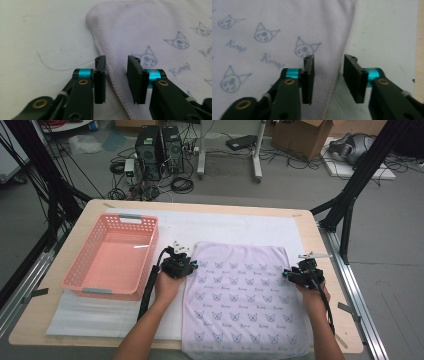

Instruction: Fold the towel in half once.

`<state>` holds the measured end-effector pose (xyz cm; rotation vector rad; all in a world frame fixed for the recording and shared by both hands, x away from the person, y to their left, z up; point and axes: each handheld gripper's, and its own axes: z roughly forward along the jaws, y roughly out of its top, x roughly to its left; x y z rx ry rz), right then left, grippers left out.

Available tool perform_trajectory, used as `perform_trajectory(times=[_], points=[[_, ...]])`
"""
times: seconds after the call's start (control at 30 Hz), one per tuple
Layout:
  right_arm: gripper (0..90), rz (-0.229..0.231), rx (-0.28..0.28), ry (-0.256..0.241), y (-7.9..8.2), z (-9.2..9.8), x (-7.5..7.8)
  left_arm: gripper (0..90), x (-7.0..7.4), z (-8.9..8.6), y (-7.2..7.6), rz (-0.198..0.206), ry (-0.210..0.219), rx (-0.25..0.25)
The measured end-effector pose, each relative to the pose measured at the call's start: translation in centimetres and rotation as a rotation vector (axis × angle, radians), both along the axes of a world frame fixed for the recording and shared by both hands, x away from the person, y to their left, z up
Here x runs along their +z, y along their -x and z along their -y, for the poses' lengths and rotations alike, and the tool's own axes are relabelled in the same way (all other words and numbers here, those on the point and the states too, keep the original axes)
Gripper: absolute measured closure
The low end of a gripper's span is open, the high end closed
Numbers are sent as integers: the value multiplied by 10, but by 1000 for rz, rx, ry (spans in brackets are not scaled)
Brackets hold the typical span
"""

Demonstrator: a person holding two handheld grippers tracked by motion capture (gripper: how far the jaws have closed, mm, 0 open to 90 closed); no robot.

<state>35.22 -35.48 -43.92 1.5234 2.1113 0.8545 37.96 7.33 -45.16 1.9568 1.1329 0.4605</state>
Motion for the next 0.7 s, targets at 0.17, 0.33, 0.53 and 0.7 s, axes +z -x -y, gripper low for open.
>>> perform_trajectory(times=[0.17,0.33,0.53,0.7], points=[[643,0,-20,-2,1,-2,0,850,-1,-3,-1,-43,71,-1],[816,-5,19,-6,2,-5,1,866,0,-1,0,-35,56,-7],[842,-16,10,-34,2,-5,0,875,0,-3,0,-36,59,-27],[839,-13,22,-19,2,-6,1,875,0,-3,1,-40,58,-25]])
